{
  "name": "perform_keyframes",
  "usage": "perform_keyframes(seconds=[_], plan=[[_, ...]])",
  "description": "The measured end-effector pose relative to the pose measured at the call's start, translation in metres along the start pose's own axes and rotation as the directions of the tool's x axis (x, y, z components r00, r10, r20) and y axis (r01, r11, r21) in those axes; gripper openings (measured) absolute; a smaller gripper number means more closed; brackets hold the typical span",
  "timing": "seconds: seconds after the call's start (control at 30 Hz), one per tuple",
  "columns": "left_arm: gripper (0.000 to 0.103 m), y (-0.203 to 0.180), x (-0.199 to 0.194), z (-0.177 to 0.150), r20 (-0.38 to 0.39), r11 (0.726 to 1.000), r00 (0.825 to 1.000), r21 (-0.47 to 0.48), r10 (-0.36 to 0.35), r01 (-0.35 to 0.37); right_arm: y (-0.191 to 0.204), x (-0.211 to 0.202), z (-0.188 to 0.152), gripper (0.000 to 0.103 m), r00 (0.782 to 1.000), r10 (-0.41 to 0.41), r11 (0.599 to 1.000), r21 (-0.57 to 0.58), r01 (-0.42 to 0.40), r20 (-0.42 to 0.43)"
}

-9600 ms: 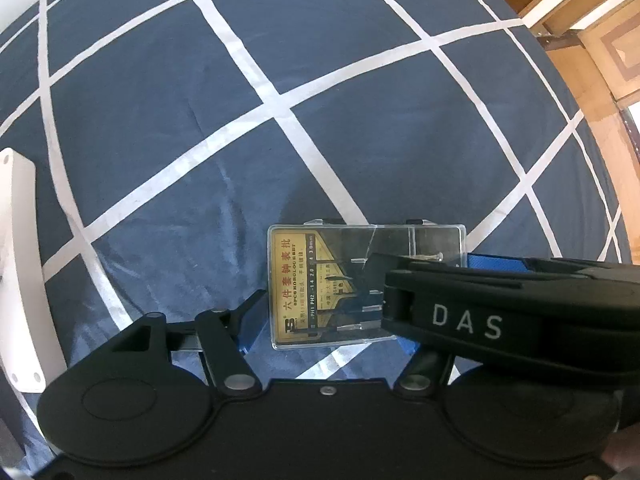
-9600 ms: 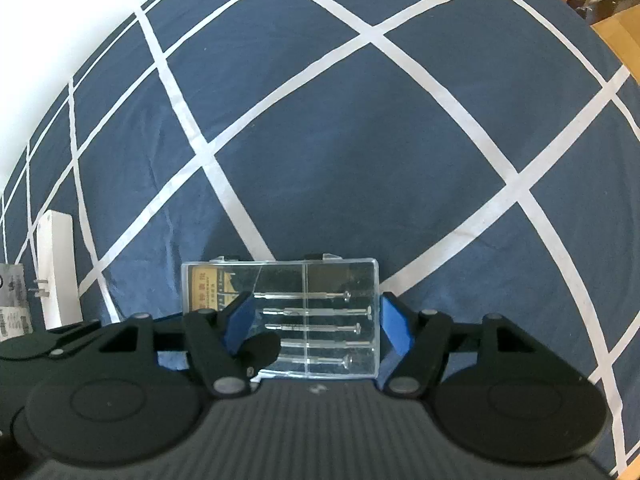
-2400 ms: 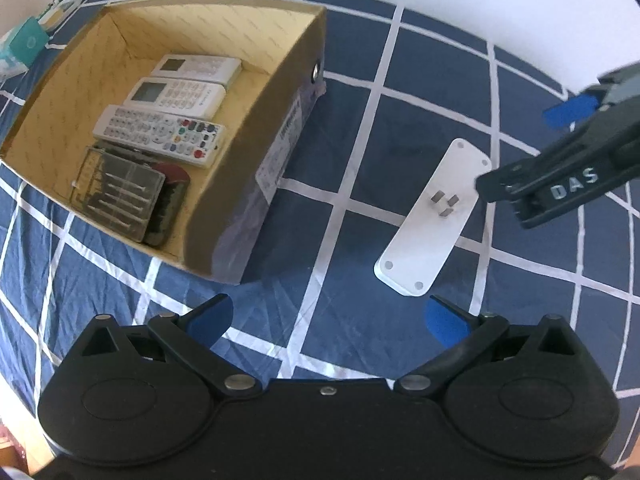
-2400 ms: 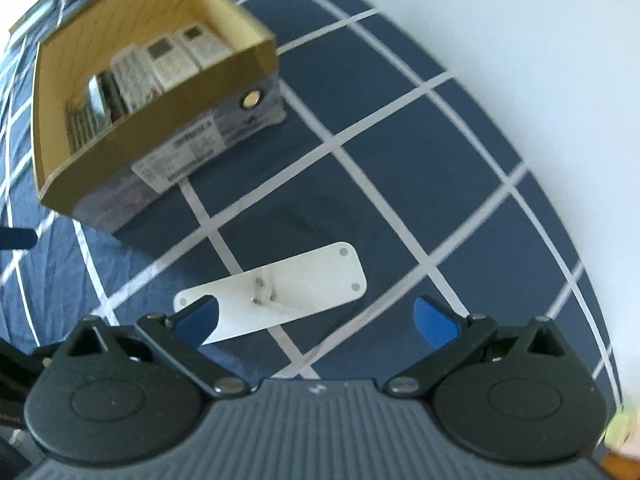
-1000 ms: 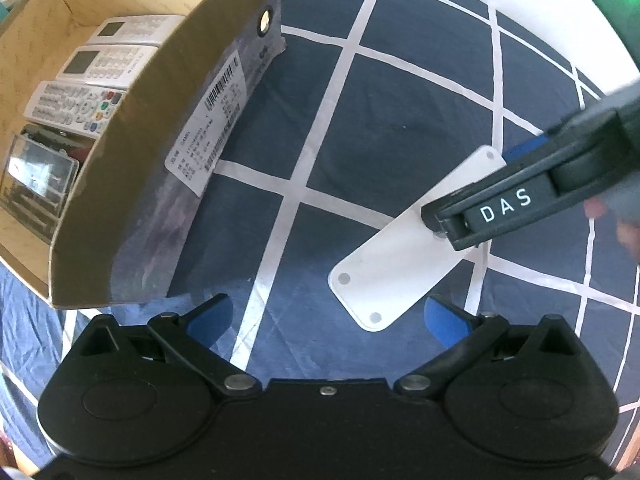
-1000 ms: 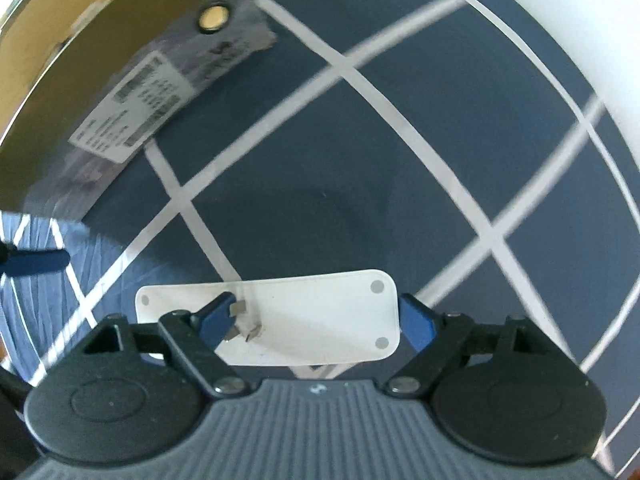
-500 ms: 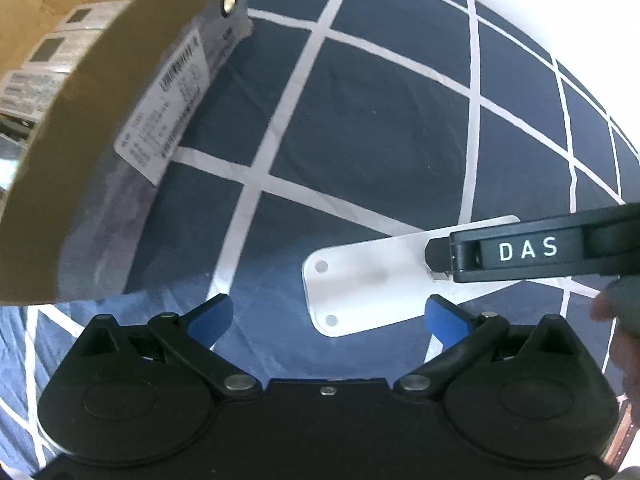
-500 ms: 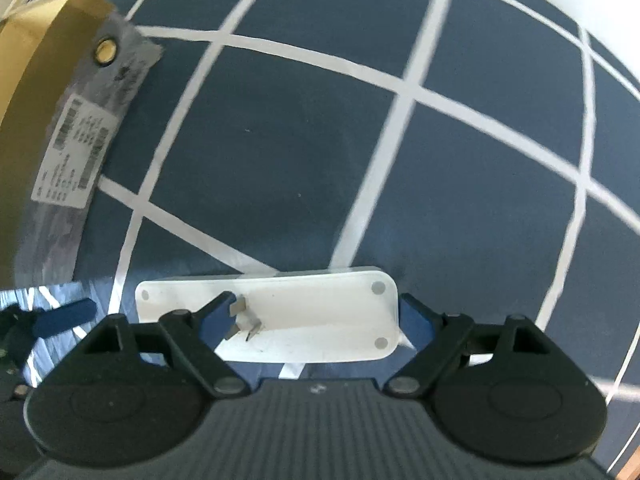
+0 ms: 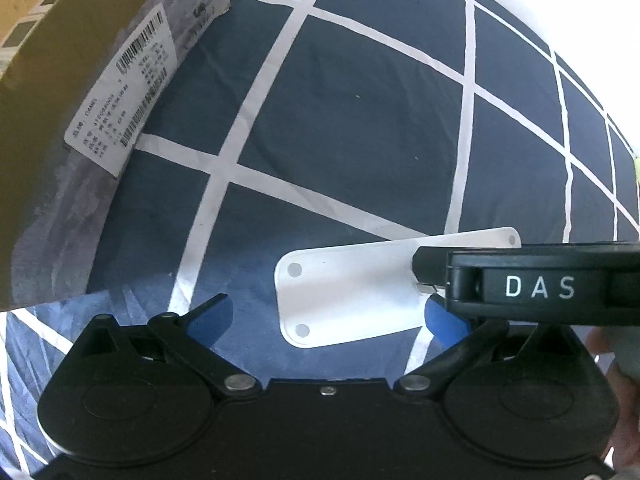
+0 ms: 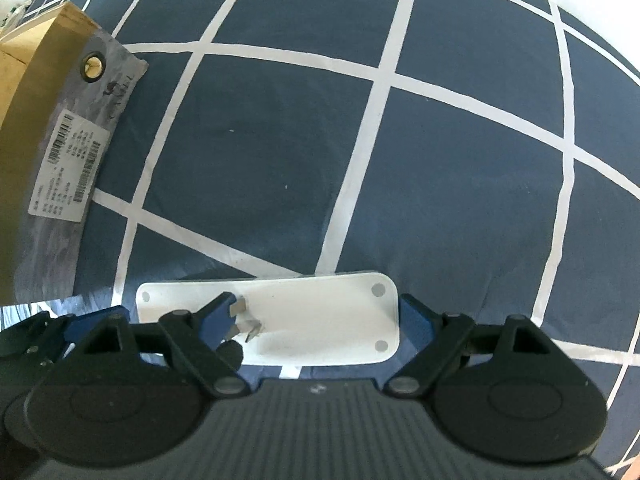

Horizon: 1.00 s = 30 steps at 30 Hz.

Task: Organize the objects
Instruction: 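Close the right tool on the plug board's edge, then lift the plug board with the right tool and carry it over the box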

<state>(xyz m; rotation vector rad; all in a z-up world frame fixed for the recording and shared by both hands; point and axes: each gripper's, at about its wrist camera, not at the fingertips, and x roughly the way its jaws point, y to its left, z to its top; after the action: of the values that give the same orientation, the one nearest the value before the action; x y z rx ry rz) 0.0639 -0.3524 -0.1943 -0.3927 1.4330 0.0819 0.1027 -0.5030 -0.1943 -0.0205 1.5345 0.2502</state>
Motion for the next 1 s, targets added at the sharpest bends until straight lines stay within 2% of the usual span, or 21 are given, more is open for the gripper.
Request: perform_keyframes(seconds=[0.23, 0.37, 0.47, 0.6, 1.0], plan=[[0.103, 0.001, -0.002, 0.0, 0.001, 1.0, 1.0, 0.009, 0.004, -0.004, -0.003, 0.0, 0.001, 0.086, 1.0, 0.016, 1.0, -0.017, -0.016, 0.003], [0.102, 0.001, 0.001, 0.001, -0.015, 1.0, 1.0, -0.02, 0.002, -0.002, -0.004, 0.0, 0.002, 0.086, 1.0, 0.022, 0.999, -0.027, -0.022, 0.005], [0.096, -0.001, 0.002, 0.002, -0.024, 1.0, 1.0, -0.013, -0.003, 0.003, -0.005, 0.0, 0.001, 0.086, 1.0, 0.026, 0.999, -0.033, -0.025, 0.006], [0.082, -0.002, 0.0, 0.003, -0.029, 0.999, 0.998, -0.025, -0.047, 0.046, -0.004, 0.0, 0.0, 0.086, 1.0, 0.025, 0.999, -0.027, -0.024, 0.008], [0.081, -0.011, -0.006, 0.0, -0.019, 1.0, 1.0, 0.007, -0.024, 0.025, -0.008, -0.006, -0.01, 0.086, 0.999, 0.035, 0.999, -0.006, -0.035, 0.031]])
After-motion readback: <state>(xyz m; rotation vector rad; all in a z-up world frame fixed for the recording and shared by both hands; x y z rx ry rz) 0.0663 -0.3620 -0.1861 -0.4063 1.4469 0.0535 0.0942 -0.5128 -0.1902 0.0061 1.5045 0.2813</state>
